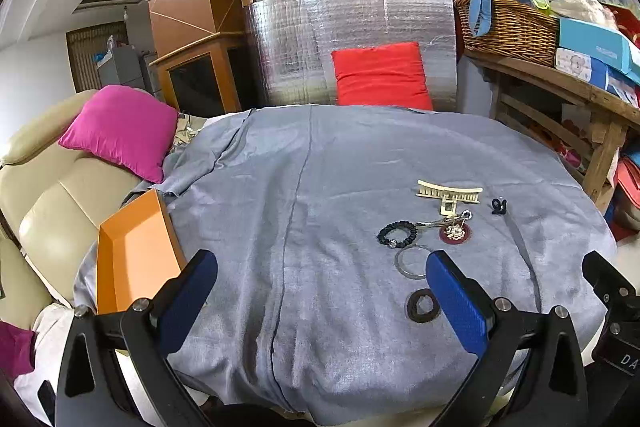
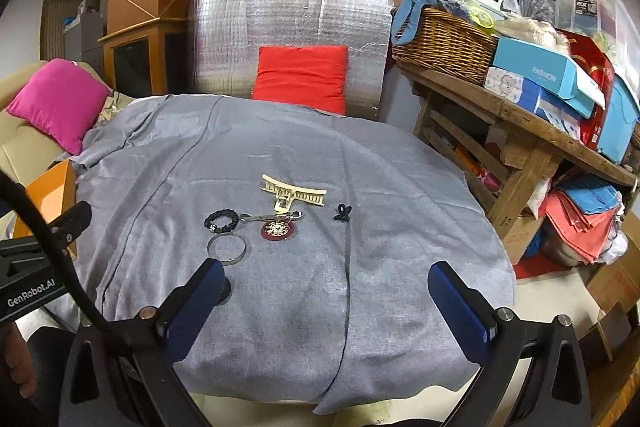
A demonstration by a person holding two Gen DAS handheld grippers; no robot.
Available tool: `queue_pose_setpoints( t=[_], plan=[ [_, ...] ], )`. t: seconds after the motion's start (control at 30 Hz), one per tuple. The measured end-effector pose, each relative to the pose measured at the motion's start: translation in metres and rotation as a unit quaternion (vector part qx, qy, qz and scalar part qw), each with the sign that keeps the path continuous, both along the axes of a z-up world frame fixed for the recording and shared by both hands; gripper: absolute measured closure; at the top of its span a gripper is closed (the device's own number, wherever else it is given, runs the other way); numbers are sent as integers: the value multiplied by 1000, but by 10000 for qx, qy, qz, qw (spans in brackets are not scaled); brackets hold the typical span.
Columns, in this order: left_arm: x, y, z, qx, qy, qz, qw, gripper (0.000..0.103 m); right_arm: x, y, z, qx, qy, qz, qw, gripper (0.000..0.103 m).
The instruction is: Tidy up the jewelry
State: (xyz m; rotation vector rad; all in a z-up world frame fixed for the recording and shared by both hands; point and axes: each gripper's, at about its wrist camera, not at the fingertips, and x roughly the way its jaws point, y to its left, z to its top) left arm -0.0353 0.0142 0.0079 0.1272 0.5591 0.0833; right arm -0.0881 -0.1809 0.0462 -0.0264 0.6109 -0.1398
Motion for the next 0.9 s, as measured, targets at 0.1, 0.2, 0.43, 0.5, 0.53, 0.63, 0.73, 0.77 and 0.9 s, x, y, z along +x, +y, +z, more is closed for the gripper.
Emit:
queue_pose_setpoints(
  t=[0.1,0.2,0.43,0.5,0.53,0.63,0.73,0.77,0.9],
  plan=[
    [3,0,-2,-12,29,3,10000,0,3,2,-1,-31,18,25,10000,0],
    [5,1,-2,-34,43,-3,10000,0,4,3,-1,-54,30,38,10000,0],
    [9,0,-3,1,47,-31,10000,0,9,3,-4,-73,50,36,10000,0],
    [11,1,-4,-2,60,-34,10000,0,12,4,-5,-92,67,40,9999,0],
    [12,1,-5,3,62,-34,10000,0,13,4,-5,-98,75,44,9999,0],
    [19,1,-8,29,87,-38,10000,0,19,3,-8,-90,106,57,9999,0],
    [29,5,-14,60,146,-25,9999,0,28,-2,-12,16,159,41,9999,0],
    [33,6,-17,63,170,-16,9998,0,32,-6,-15,114,178,50,9998,0],
    [51,18,-36,46,407,39,9992,0,49,-23,-28,554,280,121,9980,0]
  ],
)
